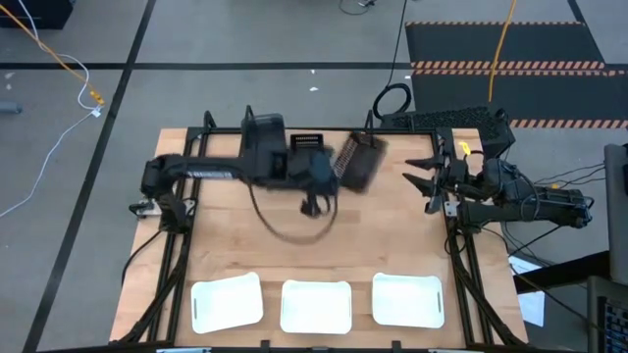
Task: Stack baskets on shelf by color
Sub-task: Stack the black bin on top of the black bin, then adjust the stacked gray bins on the shelf
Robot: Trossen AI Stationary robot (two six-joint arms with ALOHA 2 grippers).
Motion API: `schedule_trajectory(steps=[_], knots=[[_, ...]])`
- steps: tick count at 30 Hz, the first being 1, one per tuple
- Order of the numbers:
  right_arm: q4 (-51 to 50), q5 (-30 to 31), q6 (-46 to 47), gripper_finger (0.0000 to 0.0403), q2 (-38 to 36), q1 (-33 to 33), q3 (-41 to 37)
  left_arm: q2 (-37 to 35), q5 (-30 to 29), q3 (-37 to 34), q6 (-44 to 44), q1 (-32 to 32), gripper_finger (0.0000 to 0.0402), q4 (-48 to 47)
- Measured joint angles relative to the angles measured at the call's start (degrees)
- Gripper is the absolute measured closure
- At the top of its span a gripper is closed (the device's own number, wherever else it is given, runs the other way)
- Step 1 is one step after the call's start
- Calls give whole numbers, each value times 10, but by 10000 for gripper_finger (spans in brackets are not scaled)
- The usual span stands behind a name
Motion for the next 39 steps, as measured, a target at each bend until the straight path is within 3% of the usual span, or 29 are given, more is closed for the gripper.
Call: schedule_trajectory(steps=[7,14,24,32,39], knots=[[5,0,8,244,0,0,0,4,1,-4,-121,82,394,-111],[1,-1,8,244,0,0,0,22,0,-25,-173,137,370,-200],[-1,2,2,244,0,0,0,21,33,-72,-169,145,392,-188],[-1,2,3,244,0,0,0,22,33,-114,-157,142,324,-181],[-1,2,3,244,0,0,0,22,6,-102,-161,138,286,-186]])
